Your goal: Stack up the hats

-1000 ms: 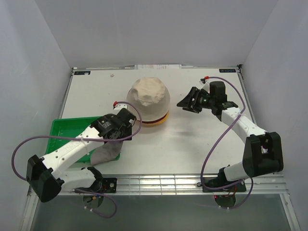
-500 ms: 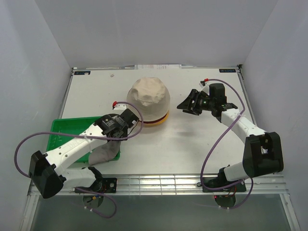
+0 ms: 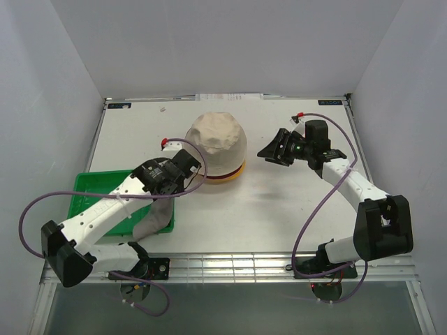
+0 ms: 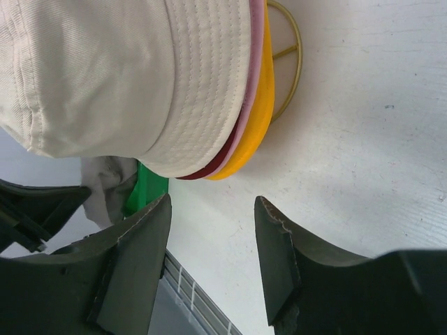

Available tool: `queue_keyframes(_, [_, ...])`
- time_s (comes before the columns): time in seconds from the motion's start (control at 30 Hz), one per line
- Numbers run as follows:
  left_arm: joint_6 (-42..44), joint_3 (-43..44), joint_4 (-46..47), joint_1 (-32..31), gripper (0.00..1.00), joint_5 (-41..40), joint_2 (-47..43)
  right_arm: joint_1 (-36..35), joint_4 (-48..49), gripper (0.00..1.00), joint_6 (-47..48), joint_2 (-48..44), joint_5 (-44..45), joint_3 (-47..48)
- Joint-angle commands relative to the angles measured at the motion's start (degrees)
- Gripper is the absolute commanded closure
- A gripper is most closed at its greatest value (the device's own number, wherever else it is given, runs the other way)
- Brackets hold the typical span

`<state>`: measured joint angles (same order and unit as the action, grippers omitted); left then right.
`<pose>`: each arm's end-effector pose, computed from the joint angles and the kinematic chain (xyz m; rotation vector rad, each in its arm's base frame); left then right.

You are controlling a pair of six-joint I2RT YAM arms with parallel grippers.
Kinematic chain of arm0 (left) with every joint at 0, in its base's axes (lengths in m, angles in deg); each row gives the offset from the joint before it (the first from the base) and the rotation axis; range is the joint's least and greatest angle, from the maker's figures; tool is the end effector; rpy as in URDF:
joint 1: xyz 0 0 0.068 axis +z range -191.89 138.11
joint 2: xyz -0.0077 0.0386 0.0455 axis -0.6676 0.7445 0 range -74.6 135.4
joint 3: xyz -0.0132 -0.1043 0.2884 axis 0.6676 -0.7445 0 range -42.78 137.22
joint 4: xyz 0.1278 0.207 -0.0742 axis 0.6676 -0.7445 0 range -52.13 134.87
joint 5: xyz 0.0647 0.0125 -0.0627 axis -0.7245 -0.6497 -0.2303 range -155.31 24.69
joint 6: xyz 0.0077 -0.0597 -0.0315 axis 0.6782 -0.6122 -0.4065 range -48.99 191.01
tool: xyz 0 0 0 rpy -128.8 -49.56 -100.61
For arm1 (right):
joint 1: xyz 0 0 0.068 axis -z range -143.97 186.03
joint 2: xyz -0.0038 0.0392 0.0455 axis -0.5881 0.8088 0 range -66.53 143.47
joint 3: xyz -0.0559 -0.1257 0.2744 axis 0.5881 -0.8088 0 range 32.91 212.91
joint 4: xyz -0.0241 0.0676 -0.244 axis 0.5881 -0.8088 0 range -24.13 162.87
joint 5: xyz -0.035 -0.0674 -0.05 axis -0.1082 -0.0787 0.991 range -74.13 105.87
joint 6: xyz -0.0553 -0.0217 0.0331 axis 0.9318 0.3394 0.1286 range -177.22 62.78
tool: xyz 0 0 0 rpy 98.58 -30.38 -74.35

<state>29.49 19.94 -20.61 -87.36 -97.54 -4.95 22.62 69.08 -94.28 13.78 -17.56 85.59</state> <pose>0.1577 -0.1189 0.3103 -0.0256 2.5284 0.2604 0.2944 0.1012 0.2891 0.0882 2.2281 1.1229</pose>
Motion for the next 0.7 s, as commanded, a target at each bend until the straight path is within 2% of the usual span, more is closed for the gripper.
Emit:
queue_keyframes(0.0, [0.6,8.0,-1.4,0.6,1.0,-1.8,-4.0,0.0,-0.2,0.43,1.0,-1.7,-1.2,3.0])
queue_keyframes(0.23, [3.6,27.8,-6.3,0.7,1.0,-2.0,-4.5,0.0,-2.1,0.43,1.1,-1.9,-3.7,10.1])
queue_keyframes(0.4, [8.1,44.7,-5.6,0.7,1.0,3.5,-3.6,-0.4,-3.2,0.42,0.1,-1.7,-5.9,17.3])
queue_keyframes(0.5, [11.3,52.6,-2.7,0.7,1.0,8.6,-2.1,-0.8,-2.1,0.41,-2.0,-1.0,-8.3,21.3])
queue_keyframes(0.57, [13.4,55.0,0.9,0.7,1.0,14.7,-1.4,-1.4,-0.8,0.4,-3.4,-0.7,-9.1,23.0])
queue_keyframes(0.67, [16.6,57.2,9.2,0.7,1.0,20.0,0.3,-2.2,9.3,0.38,-12.0,0.0,-13.2,22.6])
